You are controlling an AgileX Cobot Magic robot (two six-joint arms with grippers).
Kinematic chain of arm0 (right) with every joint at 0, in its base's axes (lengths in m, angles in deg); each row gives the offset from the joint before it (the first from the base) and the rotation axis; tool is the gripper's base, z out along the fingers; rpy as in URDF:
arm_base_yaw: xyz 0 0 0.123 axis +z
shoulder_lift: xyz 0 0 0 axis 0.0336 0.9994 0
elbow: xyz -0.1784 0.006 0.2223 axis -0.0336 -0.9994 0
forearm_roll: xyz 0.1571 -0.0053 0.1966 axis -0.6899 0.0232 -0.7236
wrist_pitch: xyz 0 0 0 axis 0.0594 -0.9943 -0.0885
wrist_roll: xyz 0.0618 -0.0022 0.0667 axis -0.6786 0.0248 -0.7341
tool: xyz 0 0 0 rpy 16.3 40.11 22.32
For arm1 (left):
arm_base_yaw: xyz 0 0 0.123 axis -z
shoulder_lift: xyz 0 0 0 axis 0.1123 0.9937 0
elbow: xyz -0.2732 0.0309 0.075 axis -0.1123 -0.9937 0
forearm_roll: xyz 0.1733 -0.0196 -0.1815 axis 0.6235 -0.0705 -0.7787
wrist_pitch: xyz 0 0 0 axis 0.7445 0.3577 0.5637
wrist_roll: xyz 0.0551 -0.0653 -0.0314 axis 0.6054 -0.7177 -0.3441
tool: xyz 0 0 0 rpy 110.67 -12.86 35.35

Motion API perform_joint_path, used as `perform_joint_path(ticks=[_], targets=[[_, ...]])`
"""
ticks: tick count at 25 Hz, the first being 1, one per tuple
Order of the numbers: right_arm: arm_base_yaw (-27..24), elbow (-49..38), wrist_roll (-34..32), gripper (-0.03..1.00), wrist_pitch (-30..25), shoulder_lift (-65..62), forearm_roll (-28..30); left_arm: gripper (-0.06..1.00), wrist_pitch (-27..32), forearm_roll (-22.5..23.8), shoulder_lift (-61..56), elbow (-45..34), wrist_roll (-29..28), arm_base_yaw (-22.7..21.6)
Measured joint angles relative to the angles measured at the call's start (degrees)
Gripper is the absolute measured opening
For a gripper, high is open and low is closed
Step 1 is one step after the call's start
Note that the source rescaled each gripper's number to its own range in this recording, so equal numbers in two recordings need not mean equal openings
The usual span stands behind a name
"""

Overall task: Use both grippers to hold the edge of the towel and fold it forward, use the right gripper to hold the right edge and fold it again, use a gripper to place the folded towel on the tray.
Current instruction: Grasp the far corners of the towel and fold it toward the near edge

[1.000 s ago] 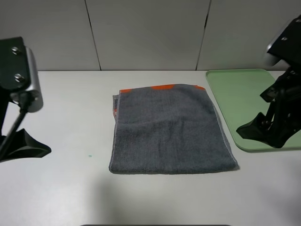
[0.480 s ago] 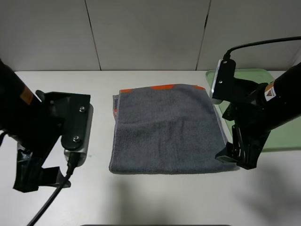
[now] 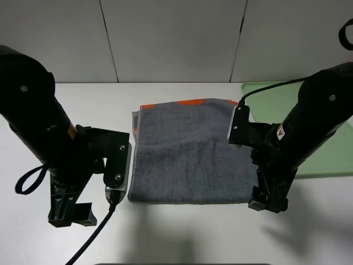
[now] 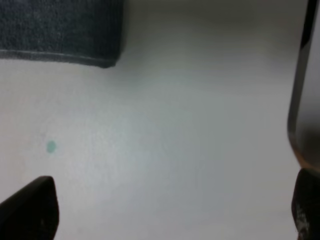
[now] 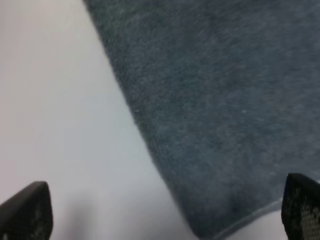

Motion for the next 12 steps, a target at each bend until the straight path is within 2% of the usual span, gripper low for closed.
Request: perform_joint_path(ticks=[12], targets=[[0.00,0.00,6.92,1.00,1.78,4.53,-0.36,0.91,-8.13,-0.06,5.70,0.00,4.14,0.18]])
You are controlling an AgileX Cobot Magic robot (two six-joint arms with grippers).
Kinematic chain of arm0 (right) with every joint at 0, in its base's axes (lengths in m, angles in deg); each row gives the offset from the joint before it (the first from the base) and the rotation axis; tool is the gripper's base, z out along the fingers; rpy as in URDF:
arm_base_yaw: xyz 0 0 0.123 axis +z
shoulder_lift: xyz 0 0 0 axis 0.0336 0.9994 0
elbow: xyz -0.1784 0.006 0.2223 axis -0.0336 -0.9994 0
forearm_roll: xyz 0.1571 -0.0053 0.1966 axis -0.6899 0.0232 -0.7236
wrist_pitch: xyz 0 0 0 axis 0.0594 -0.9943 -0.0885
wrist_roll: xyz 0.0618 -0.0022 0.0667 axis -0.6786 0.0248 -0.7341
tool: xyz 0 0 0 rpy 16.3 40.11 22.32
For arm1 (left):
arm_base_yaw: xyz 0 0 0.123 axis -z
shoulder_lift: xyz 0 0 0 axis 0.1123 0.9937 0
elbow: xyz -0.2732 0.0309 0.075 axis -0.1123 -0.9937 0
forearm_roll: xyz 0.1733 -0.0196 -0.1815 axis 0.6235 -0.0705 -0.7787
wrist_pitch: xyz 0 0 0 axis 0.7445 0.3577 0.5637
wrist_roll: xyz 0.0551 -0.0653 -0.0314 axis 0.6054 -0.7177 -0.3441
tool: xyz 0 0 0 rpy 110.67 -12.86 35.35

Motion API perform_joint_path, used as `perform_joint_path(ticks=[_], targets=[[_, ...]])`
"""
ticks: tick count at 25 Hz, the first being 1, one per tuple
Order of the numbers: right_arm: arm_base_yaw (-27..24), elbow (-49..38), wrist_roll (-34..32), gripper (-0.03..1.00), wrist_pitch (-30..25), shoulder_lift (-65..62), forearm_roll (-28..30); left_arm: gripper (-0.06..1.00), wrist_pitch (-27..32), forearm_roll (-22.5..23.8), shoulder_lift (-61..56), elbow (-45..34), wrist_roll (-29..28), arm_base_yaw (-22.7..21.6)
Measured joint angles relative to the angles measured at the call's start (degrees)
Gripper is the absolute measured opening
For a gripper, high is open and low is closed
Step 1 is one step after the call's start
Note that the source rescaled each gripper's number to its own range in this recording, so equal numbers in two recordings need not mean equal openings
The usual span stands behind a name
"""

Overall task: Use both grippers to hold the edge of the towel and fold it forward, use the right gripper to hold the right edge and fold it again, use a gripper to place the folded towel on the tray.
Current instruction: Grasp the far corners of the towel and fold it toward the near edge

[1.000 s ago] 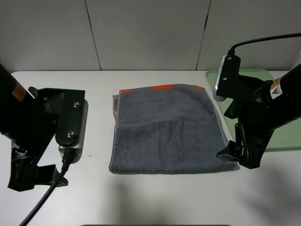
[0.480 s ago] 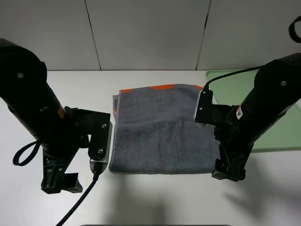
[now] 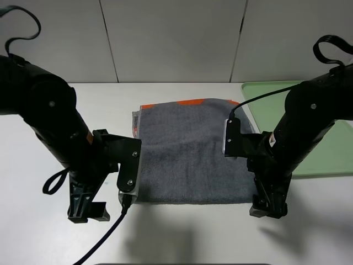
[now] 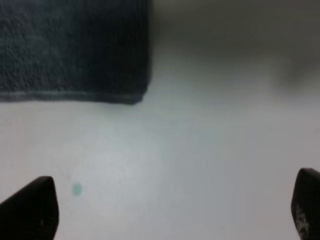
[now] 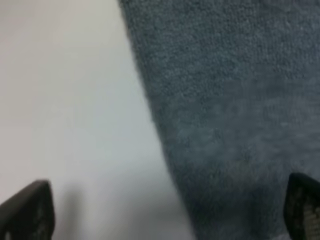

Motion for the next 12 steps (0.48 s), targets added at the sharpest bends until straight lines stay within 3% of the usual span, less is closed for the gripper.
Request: perform_joint_path(ticks=[12], targets=[[0.00,0.07,2.31,1.00,6.31,6.37,4.19,0.91,-3.30,0.00,2.12,0.00,0.36,0.06]])
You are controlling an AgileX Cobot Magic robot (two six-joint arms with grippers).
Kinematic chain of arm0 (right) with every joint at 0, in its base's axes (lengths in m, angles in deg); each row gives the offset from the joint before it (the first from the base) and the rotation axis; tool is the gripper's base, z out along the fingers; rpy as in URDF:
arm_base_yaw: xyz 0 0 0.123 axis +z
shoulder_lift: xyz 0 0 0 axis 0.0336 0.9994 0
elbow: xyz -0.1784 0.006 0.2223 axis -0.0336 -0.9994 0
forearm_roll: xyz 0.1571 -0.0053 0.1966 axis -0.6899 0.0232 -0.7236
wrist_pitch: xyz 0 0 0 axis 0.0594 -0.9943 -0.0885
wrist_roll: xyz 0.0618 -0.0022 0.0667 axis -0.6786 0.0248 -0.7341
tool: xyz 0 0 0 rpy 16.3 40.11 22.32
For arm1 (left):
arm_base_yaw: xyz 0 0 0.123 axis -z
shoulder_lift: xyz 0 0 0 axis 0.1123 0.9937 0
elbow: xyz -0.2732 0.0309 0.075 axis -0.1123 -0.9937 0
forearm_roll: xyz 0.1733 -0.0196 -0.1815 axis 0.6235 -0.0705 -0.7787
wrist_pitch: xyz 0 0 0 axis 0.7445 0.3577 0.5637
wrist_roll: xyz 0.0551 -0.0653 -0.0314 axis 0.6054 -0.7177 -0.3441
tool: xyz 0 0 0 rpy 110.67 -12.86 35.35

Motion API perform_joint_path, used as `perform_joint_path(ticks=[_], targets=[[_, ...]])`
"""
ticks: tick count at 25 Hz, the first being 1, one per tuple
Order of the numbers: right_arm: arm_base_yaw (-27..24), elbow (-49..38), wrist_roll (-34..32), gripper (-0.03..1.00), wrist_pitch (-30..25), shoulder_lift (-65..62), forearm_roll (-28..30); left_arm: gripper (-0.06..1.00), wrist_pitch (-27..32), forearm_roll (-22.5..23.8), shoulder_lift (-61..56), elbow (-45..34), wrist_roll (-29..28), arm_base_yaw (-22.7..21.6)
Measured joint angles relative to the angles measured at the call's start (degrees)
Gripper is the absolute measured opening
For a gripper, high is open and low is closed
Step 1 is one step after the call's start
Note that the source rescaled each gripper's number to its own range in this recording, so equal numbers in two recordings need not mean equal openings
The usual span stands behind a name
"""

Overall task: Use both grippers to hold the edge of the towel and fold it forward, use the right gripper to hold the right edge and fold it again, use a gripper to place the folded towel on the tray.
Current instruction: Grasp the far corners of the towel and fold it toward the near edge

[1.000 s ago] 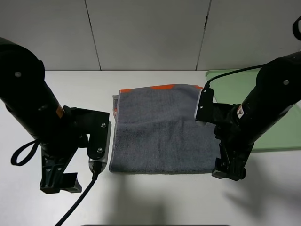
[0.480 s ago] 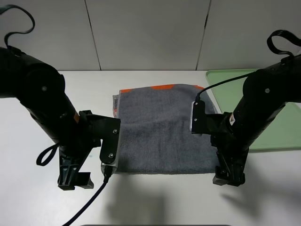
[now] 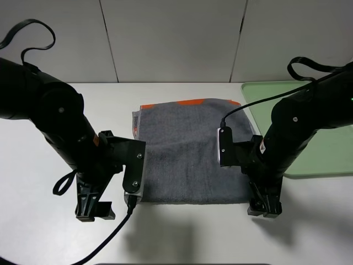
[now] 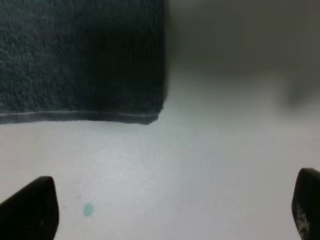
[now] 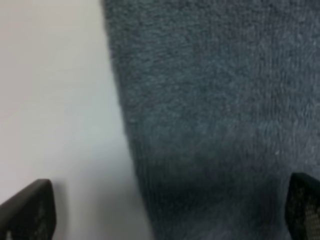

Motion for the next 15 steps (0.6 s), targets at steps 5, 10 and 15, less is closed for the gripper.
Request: perform_joint_path(ticks=[5,10,15], targets=[[0.00,0.05,1.89,1.00,0.92,2.97,0.46,0.91,-0.16,0.00,0.00,0.00,1.13,0.00],[0.00,0.05,3.46,1.00,1.71,3.89,0.46,0.90,-1.94,0.00,0.00,0.00,1.87,0.00],[0.00,0.06,3.70,1.00,2.10,4.08,0.46,0.89,-3.58,0.00,0.97,0.00,1.90,0.73]])
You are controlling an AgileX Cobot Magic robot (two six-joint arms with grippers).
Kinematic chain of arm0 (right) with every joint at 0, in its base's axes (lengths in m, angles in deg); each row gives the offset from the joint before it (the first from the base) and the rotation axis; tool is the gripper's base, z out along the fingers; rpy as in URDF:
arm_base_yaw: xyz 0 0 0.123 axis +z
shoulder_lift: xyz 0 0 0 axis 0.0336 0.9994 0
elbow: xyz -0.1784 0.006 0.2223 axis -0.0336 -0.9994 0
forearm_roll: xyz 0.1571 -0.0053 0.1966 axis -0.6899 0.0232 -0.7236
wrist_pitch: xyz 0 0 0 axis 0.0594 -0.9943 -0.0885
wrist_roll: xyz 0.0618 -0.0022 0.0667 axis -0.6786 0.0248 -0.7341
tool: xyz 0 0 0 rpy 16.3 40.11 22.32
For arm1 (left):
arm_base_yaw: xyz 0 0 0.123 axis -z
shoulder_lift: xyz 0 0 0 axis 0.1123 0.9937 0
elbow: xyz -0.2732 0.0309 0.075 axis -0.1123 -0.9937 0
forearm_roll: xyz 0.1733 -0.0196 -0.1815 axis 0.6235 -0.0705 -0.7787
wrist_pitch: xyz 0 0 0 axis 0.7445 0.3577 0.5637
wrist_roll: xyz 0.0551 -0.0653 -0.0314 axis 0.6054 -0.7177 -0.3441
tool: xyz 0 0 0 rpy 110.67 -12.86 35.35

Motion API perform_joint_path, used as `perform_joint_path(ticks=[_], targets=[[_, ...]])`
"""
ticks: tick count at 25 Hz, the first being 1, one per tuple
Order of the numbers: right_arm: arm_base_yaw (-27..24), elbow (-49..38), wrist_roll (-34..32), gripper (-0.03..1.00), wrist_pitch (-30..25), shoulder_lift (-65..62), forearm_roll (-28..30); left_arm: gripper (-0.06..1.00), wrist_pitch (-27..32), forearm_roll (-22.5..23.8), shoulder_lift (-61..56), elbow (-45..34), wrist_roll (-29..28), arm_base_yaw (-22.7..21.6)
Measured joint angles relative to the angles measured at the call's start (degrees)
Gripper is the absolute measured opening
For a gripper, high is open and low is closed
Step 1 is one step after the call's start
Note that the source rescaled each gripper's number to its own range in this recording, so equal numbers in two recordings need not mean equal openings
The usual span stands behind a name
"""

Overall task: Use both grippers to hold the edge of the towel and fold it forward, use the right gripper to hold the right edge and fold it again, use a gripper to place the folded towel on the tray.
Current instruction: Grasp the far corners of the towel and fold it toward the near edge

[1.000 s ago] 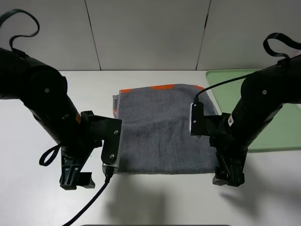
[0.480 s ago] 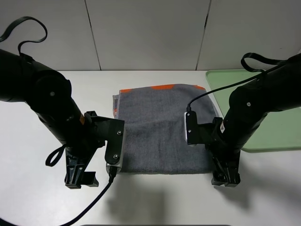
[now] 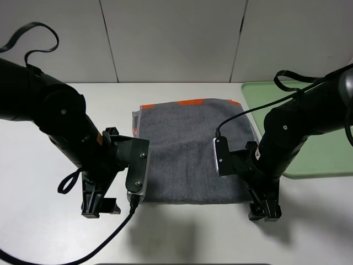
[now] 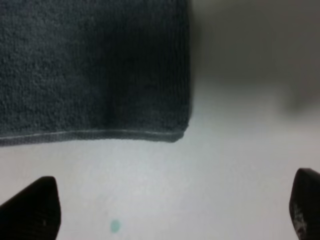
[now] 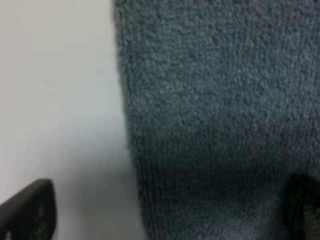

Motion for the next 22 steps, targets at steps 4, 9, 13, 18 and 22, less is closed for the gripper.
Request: perform_joint_path(ticks=[4,9,13,18,22], targets=[[0.00,0.00,0.05,1.00,0.52,0.00,0.00,0.88,-2.28,0.00,1.80,0.02,0.36,1.86],[0.00,0.00,0.22,1.00,1.11,0.06,0.00,0.88,-4.80,0.00,5.33,0.25,0.47,2.46],[0.00,0.00,0.23,1.00,1.24,0.06,0.00,0.88,-5.92,0.00,8.16,1.14,0.47,2.46],[0.00,0.00,0.23,1.00,1.29,0.06,0.00,0.88,-8.47,0.00,9.94,2.09,0.88,2.46],[0.00,0.00,0.23,1.00,1.41,0.06,0.00,0.85,-9.00,0.00,11.19,2.09,1.49,2.46]])
